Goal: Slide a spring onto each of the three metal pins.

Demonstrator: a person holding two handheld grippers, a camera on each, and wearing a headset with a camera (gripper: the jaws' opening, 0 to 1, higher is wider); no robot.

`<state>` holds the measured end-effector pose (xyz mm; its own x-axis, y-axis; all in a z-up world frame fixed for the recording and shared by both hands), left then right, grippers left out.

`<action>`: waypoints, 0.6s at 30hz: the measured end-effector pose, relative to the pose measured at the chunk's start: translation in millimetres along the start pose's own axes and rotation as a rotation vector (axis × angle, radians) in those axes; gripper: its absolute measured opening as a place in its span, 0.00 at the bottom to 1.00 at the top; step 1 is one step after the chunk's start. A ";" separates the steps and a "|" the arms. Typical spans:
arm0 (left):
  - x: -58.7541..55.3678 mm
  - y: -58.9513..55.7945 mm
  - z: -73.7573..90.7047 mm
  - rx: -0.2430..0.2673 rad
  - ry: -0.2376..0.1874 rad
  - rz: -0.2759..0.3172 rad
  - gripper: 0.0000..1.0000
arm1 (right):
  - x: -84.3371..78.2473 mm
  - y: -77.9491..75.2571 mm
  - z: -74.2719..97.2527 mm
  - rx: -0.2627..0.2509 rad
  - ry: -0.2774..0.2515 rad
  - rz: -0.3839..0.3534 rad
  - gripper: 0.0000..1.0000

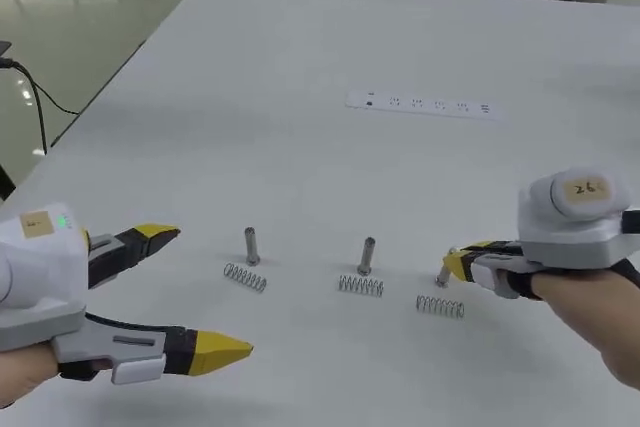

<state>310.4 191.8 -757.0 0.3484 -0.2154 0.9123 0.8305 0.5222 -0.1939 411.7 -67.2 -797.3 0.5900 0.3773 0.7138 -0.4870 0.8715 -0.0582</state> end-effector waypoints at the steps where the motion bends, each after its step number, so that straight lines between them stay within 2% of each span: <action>1: 0.0 0.0 0.1 0.000 -0.001 0.001 0.98 | -0.9 0.7 0.5 0.001 0.001 0.000 0.05; 7: -0.9 -0.3 1.0 -0.001 0.000 0.003 0.98 | -1.9 1.5 0.2 0.000 0.003 0.005 0.06; 11: 0.1 0.3 1.9 0.002 -0.006 0.003 0.98 | -2.4 3.1 0.6 0.006 0.003 -0.001 0.12; 18: 1.9 2.2 3.5 0.008 -0.015 0.003 0.98 | -3.4 1.2 5.3 0.010 -0.004 0.008 0.14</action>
<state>311.4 195.4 -754.5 0.3447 -0.2017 0.9168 0.8258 0.5296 -0.1939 405.7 -69.1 -796.1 0.5832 0.3831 0.7163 -0.4985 0.8650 -0.0568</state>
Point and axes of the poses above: the centre of the closed fingertips' face, and the gripper's own axes: z roughly backward along the fingers, y roughly to its left, x roughly out of its top, the point moved 3 cm from there along z, roughly backward along the fingers, and after that the axes turned 14 degrees about -x, right-handed, at the moved point
